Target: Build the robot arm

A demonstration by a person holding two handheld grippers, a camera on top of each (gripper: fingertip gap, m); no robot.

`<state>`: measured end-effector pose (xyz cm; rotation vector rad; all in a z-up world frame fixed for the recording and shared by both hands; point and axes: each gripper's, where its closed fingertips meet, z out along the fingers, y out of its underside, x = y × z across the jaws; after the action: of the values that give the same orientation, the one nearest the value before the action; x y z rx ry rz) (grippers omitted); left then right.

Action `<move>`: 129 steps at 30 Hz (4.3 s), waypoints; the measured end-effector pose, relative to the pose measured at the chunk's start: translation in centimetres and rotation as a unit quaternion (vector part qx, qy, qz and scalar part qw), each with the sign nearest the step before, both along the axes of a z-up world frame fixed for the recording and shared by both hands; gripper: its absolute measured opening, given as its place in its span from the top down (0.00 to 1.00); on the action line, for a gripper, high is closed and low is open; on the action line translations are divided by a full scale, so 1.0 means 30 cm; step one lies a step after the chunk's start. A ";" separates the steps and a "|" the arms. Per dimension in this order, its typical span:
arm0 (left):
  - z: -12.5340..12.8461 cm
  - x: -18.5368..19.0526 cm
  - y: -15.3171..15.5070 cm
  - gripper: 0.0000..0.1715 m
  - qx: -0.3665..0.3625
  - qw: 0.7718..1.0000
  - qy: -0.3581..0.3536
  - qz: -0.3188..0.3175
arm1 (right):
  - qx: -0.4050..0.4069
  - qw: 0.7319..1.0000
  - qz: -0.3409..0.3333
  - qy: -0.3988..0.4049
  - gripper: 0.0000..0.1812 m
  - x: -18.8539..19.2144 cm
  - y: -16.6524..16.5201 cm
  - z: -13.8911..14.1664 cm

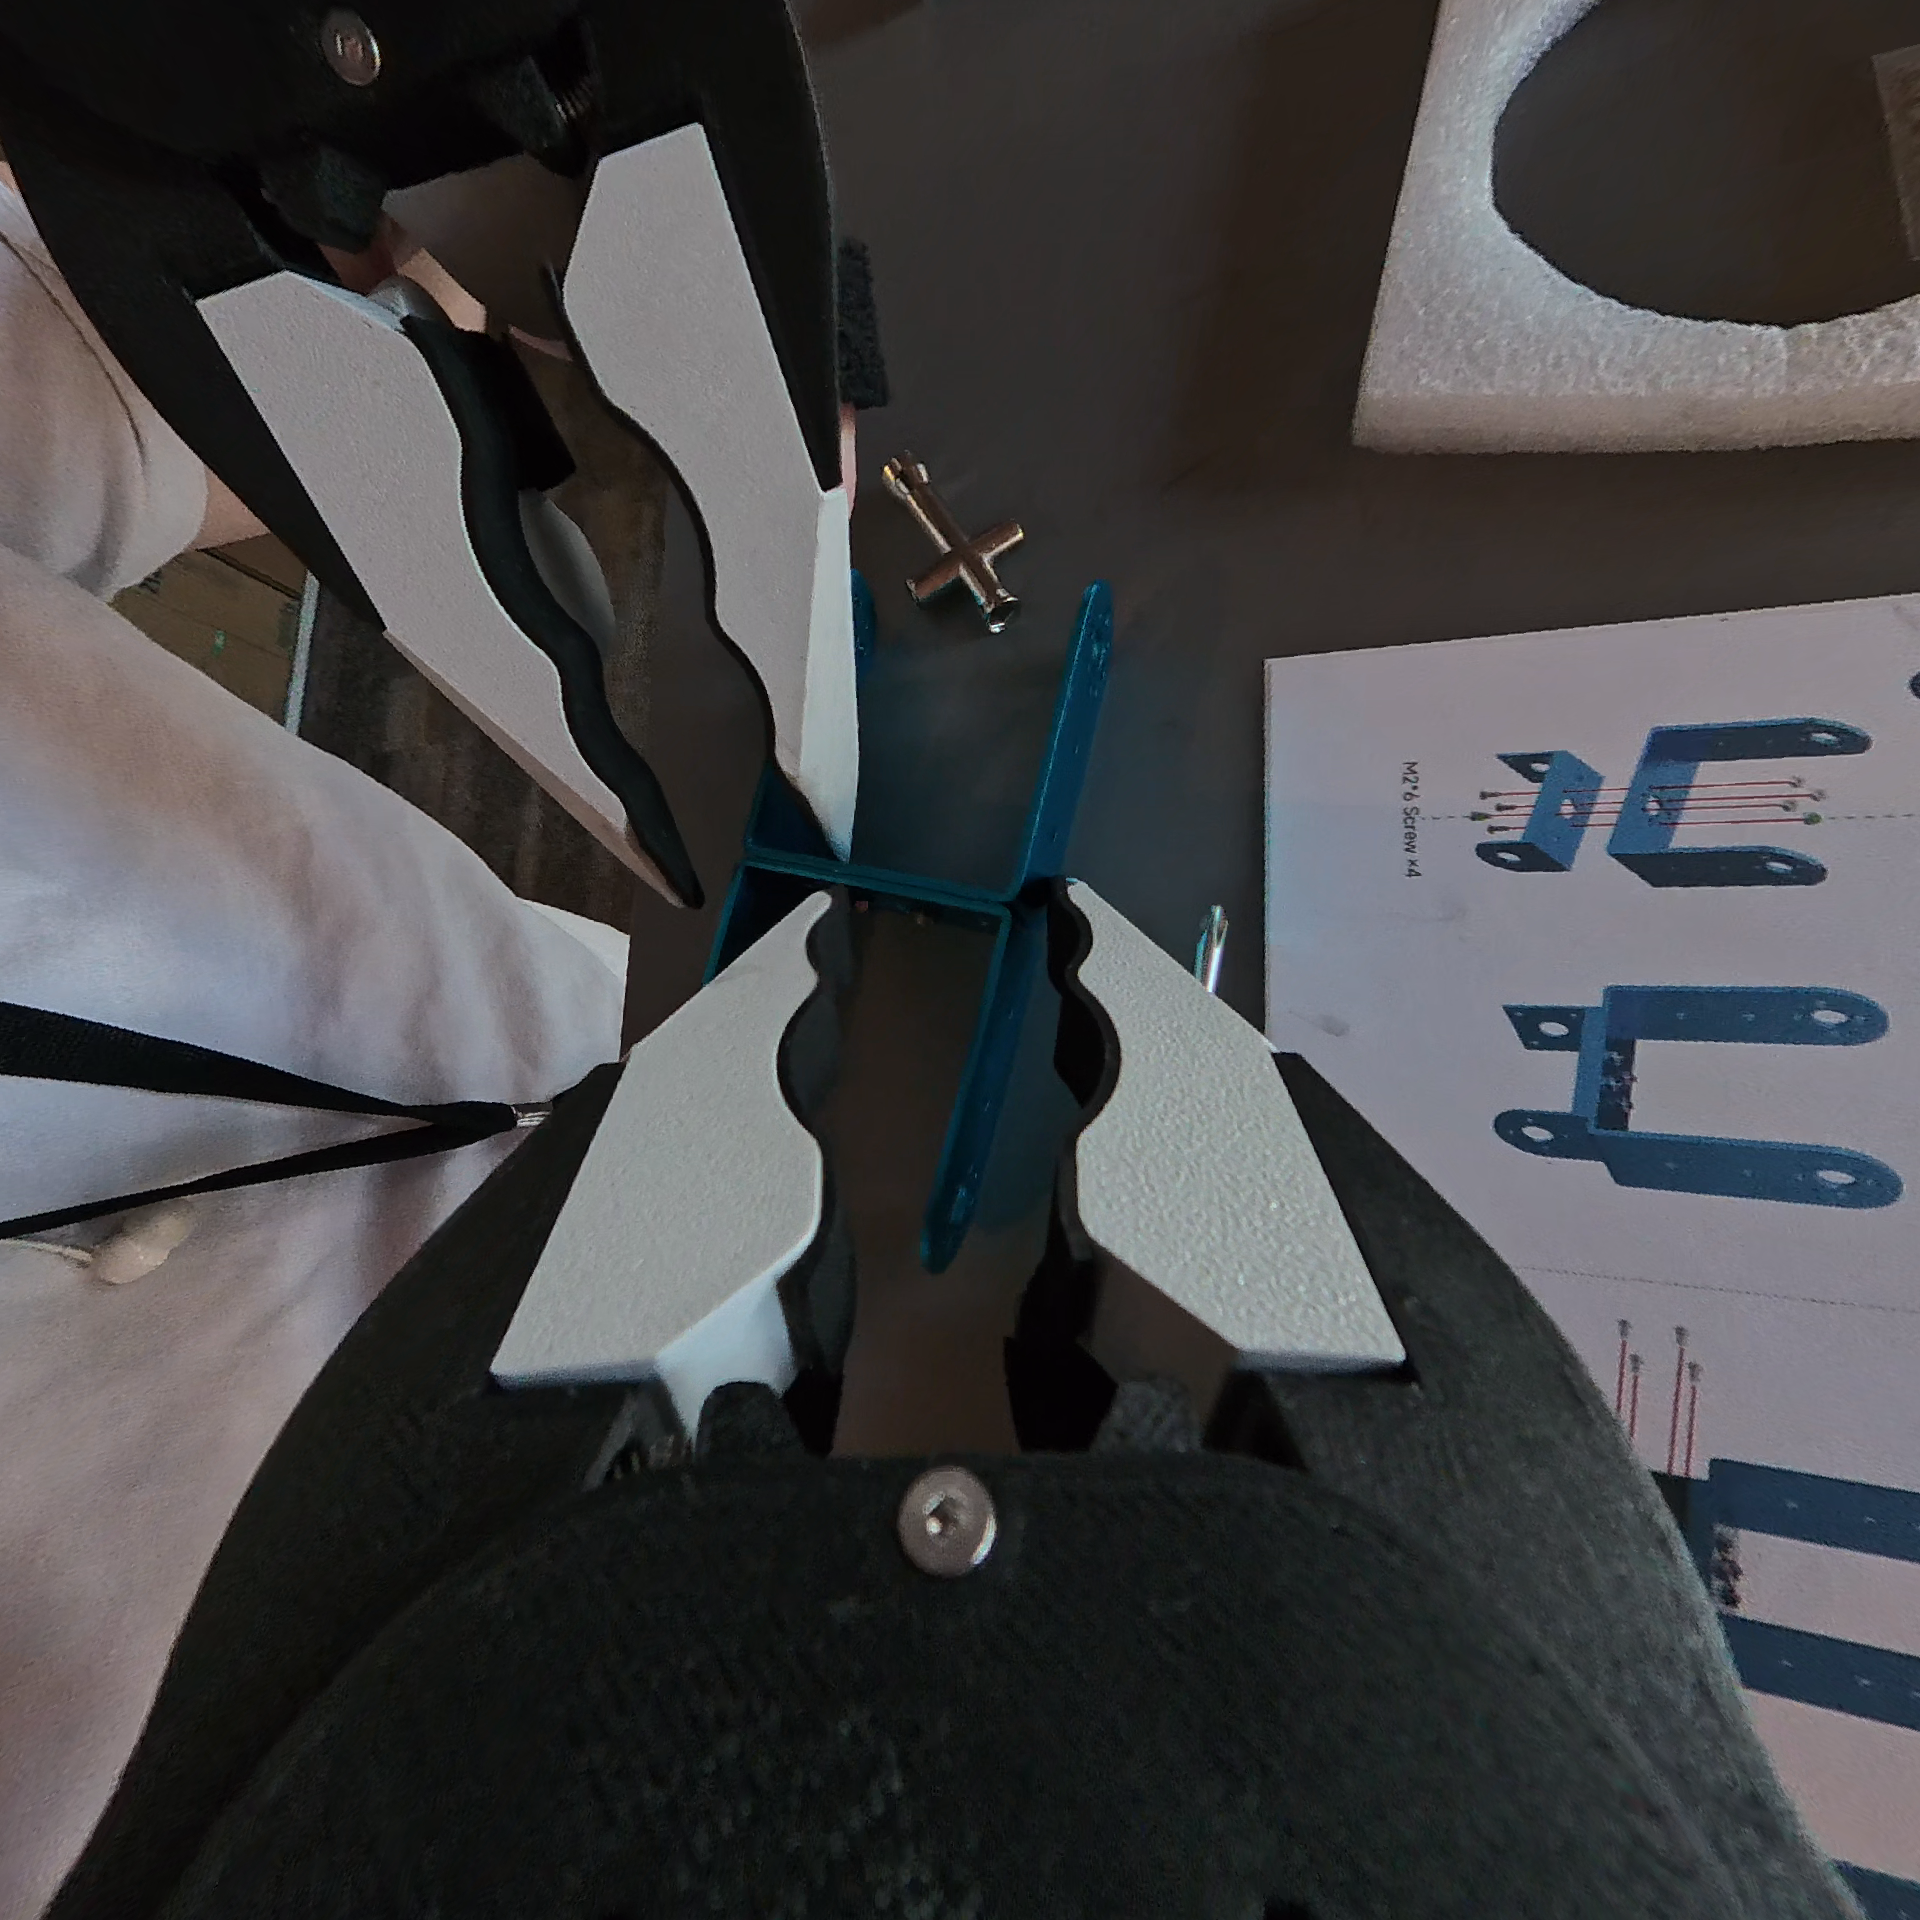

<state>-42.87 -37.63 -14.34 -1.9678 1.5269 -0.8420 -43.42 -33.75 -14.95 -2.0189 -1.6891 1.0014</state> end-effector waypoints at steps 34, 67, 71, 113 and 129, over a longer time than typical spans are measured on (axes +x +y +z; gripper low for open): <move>0.000 0.005 -0.001 0.85 0.002 1.000 -0.001 0.002 | -0.009 1.000 0.001 -0.002 0.74 0.001 -0.013 0.003; 0.005 -0.036 -0.001 0.81 0.052 0.997 -0.009 0.049 | 0.044 0.999 -0.003 0.024 0.78 0.057 0.026 0.081; 0.062 -0.055 0.011 0.82 0.056 0.990 -0.070 0.105 | 0.066 0.997 -0.006 0.027 0.78 0.105 0.036 0.073; 0.120 -0.211 0.020 0.88 -0.047 0.861 -0.244 0.443 | 0.198 0.975 -0.050 0.083 0.83 0.191 0.018 0.141; 0.001 0.020 -0.018 0.69 -0.102 0.913 -0.122 0.376 | 0.100 0.992 -0.073 0.040 0.81 0.160 -0.128 -0.005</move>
<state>-42.26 -38.17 -14.31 -2.2367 0.4627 -0.8655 -38.63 -37.59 -15.11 -1.9145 -1.5119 0.8180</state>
